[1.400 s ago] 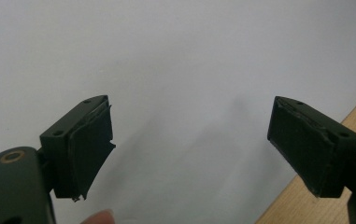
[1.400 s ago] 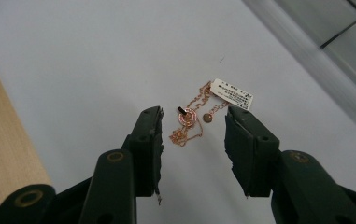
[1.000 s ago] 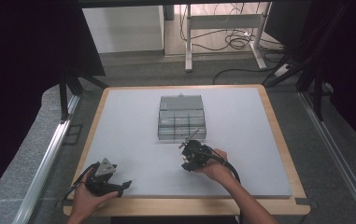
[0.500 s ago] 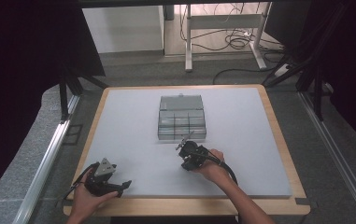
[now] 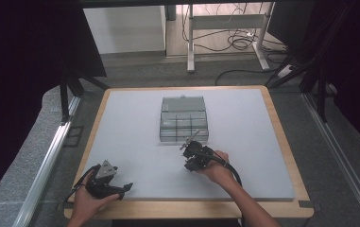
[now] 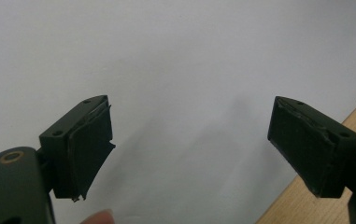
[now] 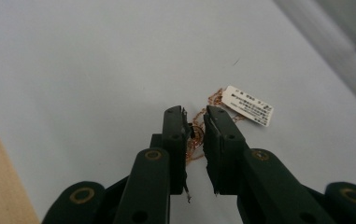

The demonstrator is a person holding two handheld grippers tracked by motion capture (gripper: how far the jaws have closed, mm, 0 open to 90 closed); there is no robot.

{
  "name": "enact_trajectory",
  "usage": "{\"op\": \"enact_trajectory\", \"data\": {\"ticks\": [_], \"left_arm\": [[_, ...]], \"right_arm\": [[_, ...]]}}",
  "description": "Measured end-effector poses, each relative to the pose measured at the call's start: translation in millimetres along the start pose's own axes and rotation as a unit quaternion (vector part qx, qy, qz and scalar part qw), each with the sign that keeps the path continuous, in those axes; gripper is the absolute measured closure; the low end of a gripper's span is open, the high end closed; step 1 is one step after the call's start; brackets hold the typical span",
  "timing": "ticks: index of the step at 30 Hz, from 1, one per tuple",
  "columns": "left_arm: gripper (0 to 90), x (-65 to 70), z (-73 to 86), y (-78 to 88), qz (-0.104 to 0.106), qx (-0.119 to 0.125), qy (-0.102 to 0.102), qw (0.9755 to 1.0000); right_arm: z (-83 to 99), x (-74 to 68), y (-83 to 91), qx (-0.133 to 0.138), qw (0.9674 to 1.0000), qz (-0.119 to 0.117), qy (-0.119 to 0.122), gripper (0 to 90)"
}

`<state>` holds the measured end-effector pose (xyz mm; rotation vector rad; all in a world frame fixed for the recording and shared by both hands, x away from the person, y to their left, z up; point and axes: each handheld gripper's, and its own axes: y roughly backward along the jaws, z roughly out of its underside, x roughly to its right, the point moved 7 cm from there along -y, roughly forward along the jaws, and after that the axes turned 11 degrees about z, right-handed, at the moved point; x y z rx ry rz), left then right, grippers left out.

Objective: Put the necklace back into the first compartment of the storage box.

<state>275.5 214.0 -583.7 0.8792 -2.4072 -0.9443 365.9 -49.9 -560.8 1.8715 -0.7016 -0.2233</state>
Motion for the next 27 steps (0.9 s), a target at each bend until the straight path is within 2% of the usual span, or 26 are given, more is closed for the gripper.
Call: {"op": "enact_trajectory", "data": {"ticks": [4,20,22,27], "left_arm": [[14.4,0.1,0.0,-0.3,0.000,0.000,0.000,1.0000],[14.4,-1.7,0.8,-0.2,-0.002,-0.001,0.002,1.0000],[14.4,-1.5,0.8,-0.2,-0.002,-0.001,0.002,1.0000],[14.4,-1.6,0.8,-0.1,-0.002,-0.001,0.002,1.0000]], "right_arm": [[-2.4,5.2,11.9,0.014,0.9998,-0.005,-0.013,77.3],[-16.8,12.3,44.0,0.050,0.9985,-0.011,-0.021,77.2],[-21.2,14.2,51.7,0.063,0.9974,-0.021,-0.028,77.2],[-26.9,17.2,62.4,0.073,0.9968,-0.017,-0.029,77.2]]}}
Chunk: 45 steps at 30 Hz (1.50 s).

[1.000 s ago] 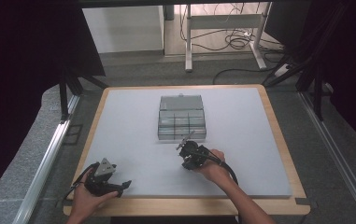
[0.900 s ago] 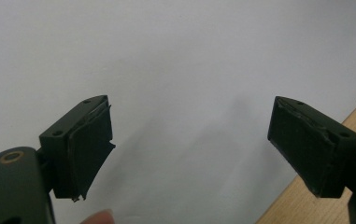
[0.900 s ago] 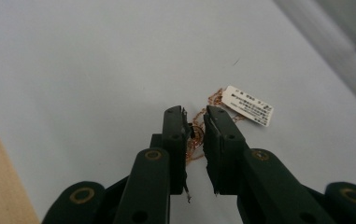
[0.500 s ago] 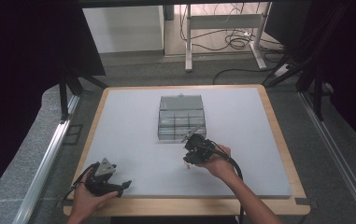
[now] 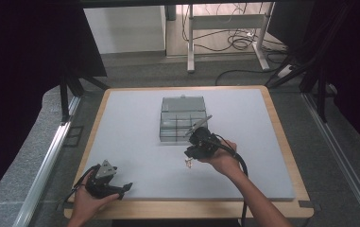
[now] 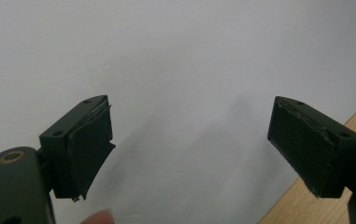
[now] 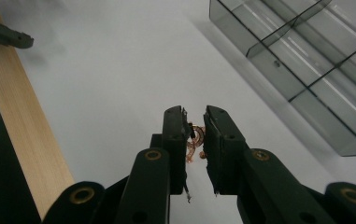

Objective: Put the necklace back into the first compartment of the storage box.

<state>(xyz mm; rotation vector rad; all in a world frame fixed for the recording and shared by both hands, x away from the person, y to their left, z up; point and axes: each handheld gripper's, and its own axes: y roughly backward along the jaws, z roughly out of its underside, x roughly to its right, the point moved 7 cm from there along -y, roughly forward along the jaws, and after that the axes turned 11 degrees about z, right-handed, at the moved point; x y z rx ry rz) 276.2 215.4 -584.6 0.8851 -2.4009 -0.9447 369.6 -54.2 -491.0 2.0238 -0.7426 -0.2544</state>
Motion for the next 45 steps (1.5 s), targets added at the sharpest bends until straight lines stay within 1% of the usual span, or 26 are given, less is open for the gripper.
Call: {"op": "enact_trajectory", "data": {"ticks": [4,11,14,21,26,33,36,45], "left_arm": [[14.4,0.2,0.1,-0.2,0.000,-0.001,0.000,1.0000],[14.5,0.1,0.1,-0.2,0.000,-0.001,0.001,1.0000],[14.4,0.2,0.1,-0.2,0.000,0.000,0.001,1.0000],[14.4,3.0,-2.4,0.8,0.005,0.009,0.002,0.9999],[14.4,3.1,-2.0,-0.2,0.004,0.004,0.000,1.0000],[14.4,2.4,-1.5,-0.2,0.002,0.002,-0.001,1.0000],[14.4,2.9,-1.6,0.5,0.003,0.004,-0.001,1.0000],[14.4,3.0,-1.3,0.3,0.003,0.003,-0.001,1.0000]], "right_arm": [[-6.7,1.9,8.4,0.010,0.9999,0.003,-0.003,77.3],[-20.7,4.5,24.0,0.030,0.9995,0.008,0.000,77.3],[-25.1,6.4,29.2,0.035,0.9993,0.008,-0.004,77.3],[-31.8,9.9,34.7,0.044,0.9990,0.009,-0.005,77.2],[-37.2,10.5,39.3,0.051,0.9987,0.010,-0.006,77.2],[-48.7,12.8,51.6,0.064,0.9978,0.014,-0.007,77.2],[-53.2,14.5,56.3,0.069,0.9974,0.016,-0.006,77.2],[-63.2,16.1,63.8,0.077,0.9969,0.016,-0.008,77.3]]}}
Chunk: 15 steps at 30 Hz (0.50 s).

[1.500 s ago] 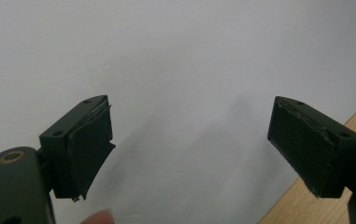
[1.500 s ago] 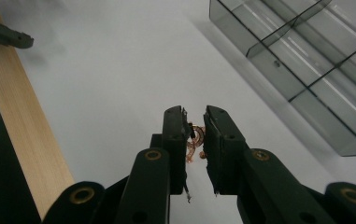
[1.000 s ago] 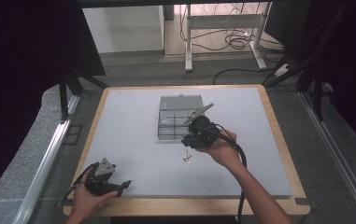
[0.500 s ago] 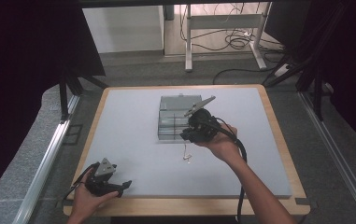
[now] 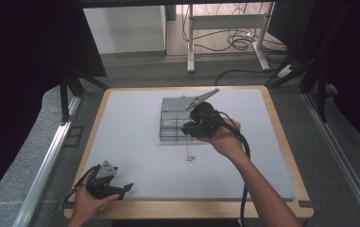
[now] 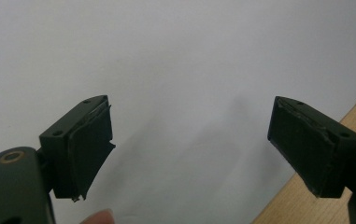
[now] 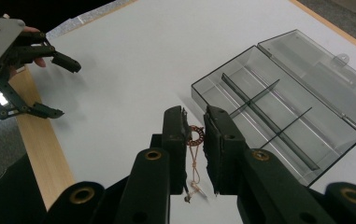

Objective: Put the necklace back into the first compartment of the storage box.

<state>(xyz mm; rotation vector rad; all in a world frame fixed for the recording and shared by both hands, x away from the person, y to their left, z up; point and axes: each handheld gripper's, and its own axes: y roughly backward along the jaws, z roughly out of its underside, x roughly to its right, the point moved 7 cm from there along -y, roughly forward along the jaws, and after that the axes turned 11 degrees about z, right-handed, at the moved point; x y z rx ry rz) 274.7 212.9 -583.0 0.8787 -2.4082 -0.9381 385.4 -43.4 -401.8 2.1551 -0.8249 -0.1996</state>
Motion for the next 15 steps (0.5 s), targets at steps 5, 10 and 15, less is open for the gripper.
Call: {"op": "enact_trajectory", "data": {"ticks": [5,10,15], "left_arm": [[14.4,-0.3,0.2,-0.4,0.000,-0.001,0.000,1.0000],[14.4,-0.6,0.4,-0.6,0.001,-0.003,0.000,1.0000],[14.4,-0.7,0.4,-0.7,0.001,-0.002,0.001,1.0000]], "right_arm": [[-5.2,0.7,2.0,0.003,1.0000,-0.001,0.001,77.2],[-12.6,2.0,6.4,0.010,0.9999,0.001,0.000,77.2],[-20.1,3.7,12.1,0.018,0.9998,0.004,-0.003,77.3]]}}
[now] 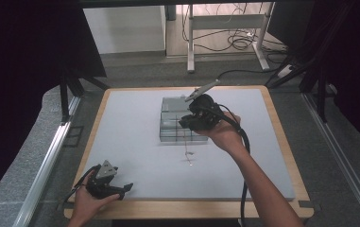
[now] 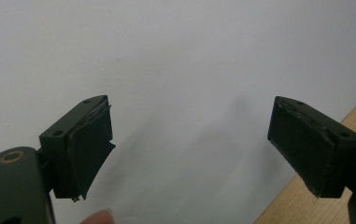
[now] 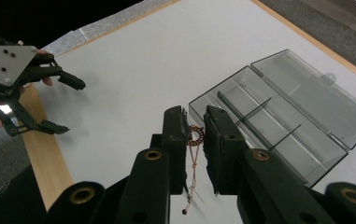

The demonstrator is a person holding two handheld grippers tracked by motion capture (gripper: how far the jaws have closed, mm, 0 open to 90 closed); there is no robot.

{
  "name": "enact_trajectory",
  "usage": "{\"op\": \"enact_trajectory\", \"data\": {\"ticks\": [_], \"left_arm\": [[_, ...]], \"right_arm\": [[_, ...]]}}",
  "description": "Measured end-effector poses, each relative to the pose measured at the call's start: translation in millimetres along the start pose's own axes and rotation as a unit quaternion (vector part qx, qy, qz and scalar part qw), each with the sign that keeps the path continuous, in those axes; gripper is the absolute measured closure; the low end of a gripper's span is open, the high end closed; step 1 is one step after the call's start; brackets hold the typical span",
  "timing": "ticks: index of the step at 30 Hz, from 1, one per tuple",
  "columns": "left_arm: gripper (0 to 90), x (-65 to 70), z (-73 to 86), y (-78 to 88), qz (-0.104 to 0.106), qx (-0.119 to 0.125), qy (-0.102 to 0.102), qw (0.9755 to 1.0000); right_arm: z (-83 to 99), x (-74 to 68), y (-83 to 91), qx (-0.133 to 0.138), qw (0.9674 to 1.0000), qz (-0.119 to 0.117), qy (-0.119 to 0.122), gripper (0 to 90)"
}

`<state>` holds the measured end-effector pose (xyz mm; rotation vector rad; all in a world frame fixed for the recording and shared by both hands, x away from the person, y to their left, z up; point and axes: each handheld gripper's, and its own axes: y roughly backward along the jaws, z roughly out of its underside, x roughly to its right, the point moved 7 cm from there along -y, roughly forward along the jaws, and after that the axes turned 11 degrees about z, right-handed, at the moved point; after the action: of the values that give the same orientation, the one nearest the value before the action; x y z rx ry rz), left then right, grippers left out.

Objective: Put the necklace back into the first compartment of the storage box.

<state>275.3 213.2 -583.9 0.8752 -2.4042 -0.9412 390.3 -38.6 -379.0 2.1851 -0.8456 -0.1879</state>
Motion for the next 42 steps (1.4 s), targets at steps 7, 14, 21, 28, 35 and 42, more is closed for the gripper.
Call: {"op": "enact_trajectory", "data": {"ticks": [7,14,21,28,35,42], "left_arm": [[14.4,-0.1,-0.1,0.0,0.000,0.000,0.000,1.0000],[14.4,-0.2,0.0,0.2,0.000,0.001,0.000,1.0000],[14.4,0.0,0.0,-0.1,0.000,0.001,0.002,1.0000],[14.4,-0.3,0.3,0.6,0.001,0.000,0.001,1.0000],[14.3,-0.7,0.4,0.8,0.001,0.001,0.001,1.0000],[14.3,-0.8,0.5,0.9,0.001,0.001,0.001,1.0000]], "right_arm": [[-9.7,2.3,4.6,0.009,1.0000,0.001,-0.003,77.3],[-18.7,3.3,7.6,0.013,0.9999,0.005,-0.001,77.3],[-31.3,2.1,14.5,0.027,0.9996,0.006,0.000,77.3],[-45.3,0.8,20.2,0.039,0.9992,0.008,0.002,77.2],[-58.1,1.9,23.7,0.051,0.9986,0.013,-0.001,77.2],[-68.2,3.4,25.0,0.059,0.9980,0.019,-0.005,77.2]]}}
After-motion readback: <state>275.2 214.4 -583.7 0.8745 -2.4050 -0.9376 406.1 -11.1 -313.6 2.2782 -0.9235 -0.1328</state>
